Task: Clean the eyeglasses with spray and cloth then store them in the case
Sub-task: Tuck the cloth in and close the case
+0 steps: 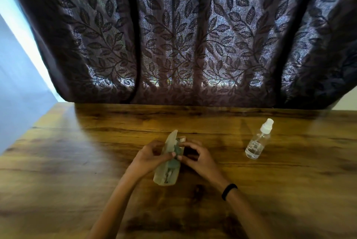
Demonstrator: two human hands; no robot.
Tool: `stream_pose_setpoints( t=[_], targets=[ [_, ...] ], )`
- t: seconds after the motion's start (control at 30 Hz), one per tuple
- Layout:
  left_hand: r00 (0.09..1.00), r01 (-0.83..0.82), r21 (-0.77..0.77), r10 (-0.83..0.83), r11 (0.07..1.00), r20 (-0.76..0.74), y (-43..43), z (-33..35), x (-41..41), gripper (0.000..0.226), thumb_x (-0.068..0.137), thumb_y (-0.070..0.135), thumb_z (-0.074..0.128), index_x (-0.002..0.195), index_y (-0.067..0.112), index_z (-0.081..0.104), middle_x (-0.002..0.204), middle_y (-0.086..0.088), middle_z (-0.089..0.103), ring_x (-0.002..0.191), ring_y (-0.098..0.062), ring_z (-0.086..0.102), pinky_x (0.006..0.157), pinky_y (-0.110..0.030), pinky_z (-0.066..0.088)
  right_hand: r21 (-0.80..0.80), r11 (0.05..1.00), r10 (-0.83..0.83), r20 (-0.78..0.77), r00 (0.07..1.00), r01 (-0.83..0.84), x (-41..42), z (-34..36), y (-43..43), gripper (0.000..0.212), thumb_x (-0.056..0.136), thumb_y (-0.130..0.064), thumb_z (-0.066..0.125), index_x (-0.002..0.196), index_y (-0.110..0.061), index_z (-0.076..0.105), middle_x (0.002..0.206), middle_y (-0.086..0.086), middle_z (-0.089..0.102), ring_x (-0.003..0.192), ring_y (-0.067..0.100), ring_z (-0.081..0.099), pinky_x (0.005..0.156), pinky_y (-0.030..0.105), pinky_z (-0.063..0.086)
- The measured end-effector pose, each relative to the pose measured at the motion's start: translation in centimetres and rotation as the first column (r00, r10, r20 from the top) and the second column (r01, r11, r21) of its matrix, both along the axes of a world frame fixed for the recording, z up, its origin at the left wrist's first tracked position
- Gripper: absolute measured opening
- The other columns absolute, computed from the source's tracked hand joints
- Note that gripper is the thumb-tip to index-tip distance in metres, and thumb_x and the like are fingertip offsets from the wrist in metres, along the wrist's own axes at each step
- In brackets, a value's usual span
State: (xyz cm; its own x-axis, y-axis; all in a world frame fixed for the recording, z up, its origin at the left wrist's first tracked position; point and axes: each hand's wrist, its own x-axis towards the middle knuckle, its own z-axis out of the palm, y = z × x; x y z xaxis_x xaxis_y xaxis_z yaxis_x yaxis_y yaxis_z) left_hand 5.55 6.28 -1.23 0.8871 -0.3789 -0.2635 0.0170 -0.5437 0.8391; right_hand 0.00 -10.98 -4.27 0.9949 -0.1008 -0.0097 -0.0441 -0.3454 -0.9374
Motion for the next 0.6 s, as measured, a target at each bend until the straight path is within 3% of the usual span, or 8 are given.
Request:
stream_pose_setpoints(
  t=[0.07,0.13,0.33,0.47,0.6],
  targets=[
    [0.999,-0.021,-0.044,0.02,0.999,-0.033,0.2,-0.2,0.0,0.059,0.074,0.038,0.071,0.124,0.017,0.048,0.116,-0.001,0.057,0.099,-0.013,0.056,0.073,-0.023,0.051,-0.066,0.998,-0.008,-0.004,1.0,0.008,0.1,0.1,0.1,0.039,0.078,-0.032,0.069,0.115,-0.032,0.057,0.141,-0.001,0.033,0.125,0.011,0.035,0.081,0.006,0.037],
    [0.998,-0.039,-0.081,0.035,0.996,-0.042,0.4,-0.3,0.0,0.058,0.074,0.037,0.071,0.123,0.019,0.048,0.111,0.003,0.058,0.092,-0.007,0.055,0.065,-0.016,0.047,-0.12,0.993,-0.005,-0.003,1.0,0.005,0.1,0.2,0.2,0.039,0.079,-0.035,0.068,0.117,-0.033,0.057,0.144,-0.001,0.031,0.129,0.014,0.033,0.092,0.014,0.035],
    [0.994,-0.101,-0.15,0.092,0.984,-0.067,0.5,-0.2,-0.2,0.045,0.075,0.029,0.072,0.115,0.022,0.051,0.095,0.008,0.058,0.084,-0.003,0.057,0.06,-0.016,0.047,-0.292,0.956,0.031,0.036,0.999,-0.019,0.1,1.1,0.3,0.041,0.083,-0.03,0.065,0.122,-0.032,0.055,0.147,0.0,0.028,0.135,0.018,0.026,0.111,0.038,0.029],
    [0.967,-0.184,-0.332,0.109,0.925,-0.232,1.3,0.3,-0.3,0.039,0.077,0.028,0.067,0.113,0.02,0.056,0.101,-0.003,0.065,0.081,-0.015,0.068,0.055,-0.022,0.053,-0.392,0.919,0.039,0.018,0.999,-0.029,-0.1,1.2,0.1,0.044,0.083,-0.024,0.065,0.125,-0.032,0.052,0.15,0.0,0.025,0.138,0.02,0.02,0.112,0.039,0.022],
    [0.955,-0.183,-0.41,0.064,0.893,-0.288,1.7,0.6,-0.7,0.051,0.062,0.039,0.069,0.108,0.021,0.059,0.102,-0.008,0.069,0.082,-0.019,0.069,0.048,-0.02,0.051,-0.375,0.927,0.035,0.033,0.999,-0.02,-0.4,1.2,0.2,0.042,0.084,-0.025,0.064,0.125,-0.03,0.054,0.15,0.0,0.025,0.138,0.02,0.02,0.113,0.04,0.022]
  ],
)
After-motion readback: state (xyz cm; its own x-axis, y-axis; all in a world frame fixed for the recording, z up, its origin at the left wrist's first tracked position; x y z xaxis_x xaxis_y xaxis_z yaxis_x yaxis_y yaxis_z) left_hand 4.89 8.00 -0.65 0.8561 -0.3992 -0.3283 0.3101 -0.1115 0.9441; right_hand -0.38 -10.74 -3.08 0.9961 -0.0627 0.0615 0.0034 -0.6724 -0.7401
